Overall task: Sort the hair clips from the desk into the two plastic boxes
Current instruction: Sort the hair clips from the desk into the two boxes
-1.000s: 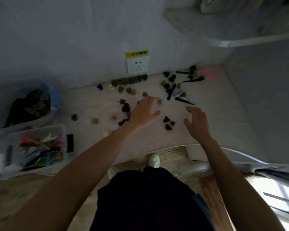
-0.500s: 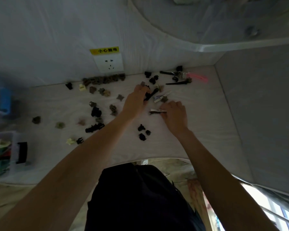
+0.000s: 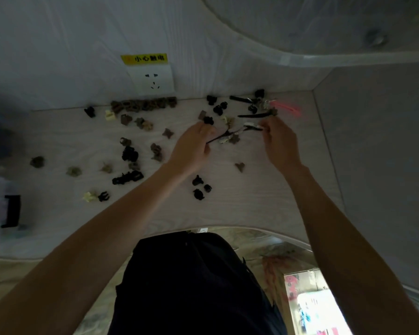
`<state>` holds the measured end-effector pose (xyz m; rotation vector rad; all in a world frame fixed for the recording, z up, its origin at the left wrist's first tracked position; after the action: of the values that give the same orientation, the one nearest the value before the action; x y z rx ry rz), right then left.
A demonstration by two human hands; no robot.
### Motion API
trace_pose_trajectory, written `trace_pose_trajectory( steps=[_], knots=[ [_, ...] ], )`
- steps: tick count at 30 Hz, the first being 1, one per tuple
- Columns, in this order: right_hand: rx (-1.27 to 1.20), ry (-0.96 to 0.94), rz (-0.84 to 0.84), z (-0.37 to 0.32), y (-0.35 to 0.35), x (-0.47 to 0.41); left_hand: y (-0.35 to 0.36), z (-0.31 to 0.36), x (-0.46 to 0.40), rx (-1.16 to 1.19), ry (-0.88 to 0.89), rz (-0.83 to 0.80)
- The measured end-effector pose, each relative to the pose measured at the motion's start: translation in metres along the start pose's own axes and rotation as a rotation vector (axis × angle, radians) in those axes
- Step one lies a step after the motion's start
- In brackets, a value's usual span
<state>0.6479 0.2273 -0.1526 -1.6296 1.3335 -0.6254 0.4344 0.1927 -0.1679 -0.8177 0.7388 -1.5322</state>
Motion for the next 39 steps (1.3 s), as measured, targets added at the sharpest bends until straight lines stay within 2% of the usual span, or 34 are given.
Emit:
trace_pose_trajectory(
  steps=[4, 8, 13, 22, 28, 32, 35, 39],
  knots=[
    [0.070, -0.043, 0.021, 0.023, 0.006, -0.039, 0.016, 0.024, -0.015, -0.013, -0.023, -0.033],
    [0.223, -0.118, -0.128, 0.024, 0.023, -0.053, 0.020, 0.029, -0.028, -0.225, -0.063, -0.063],
    [0.378, -0.119, -0.137, 0.019, 0.034, -0.035, 0.015, 0.029, -0.026, -0.294, -0.045, -0.087],
    [0.389, -0.203, -0.170, 0.003, 0.034, 0.005, -0.004, 0.000, 0.003, -0.328, -0.111, -0.087],
    [0.373, -0.048, -0.250, -0.009, 0.039, 0.016, -0.002, -0.002, 0.013, -0.349, -0.167, -0.085],
    [0.367, 0.051, -0.235, -0.016, 0.041, 0.023, -0.002, -0.001, 0.010, -0.349, -0.164, -0.058],
    [0.308, 0.138, -0.205, -0.017, 0.035, 0.029, -0.007, 0.000, 0.010, -0.238, -0.146, -0.069],
    [0.036, 0.284, -0.065, -0.024, 0.014, 0.041, -0.013, 0.002, 0.019, 0.072, -0.019, -0.143]
  ],
)
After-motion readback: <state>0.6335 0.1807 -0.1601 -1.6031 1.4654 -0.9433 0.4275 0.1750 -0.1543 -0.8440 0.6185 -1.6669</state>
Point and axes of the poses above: each hand's wrist, its own x-axis away from the middle knuckle, its own y-axis out of the palm, z = x × y, the point moved 2 cm from there along -x, towards the middle knuckle, and after that the axes turned 9 degrees about -y, right-handed, at the moved point
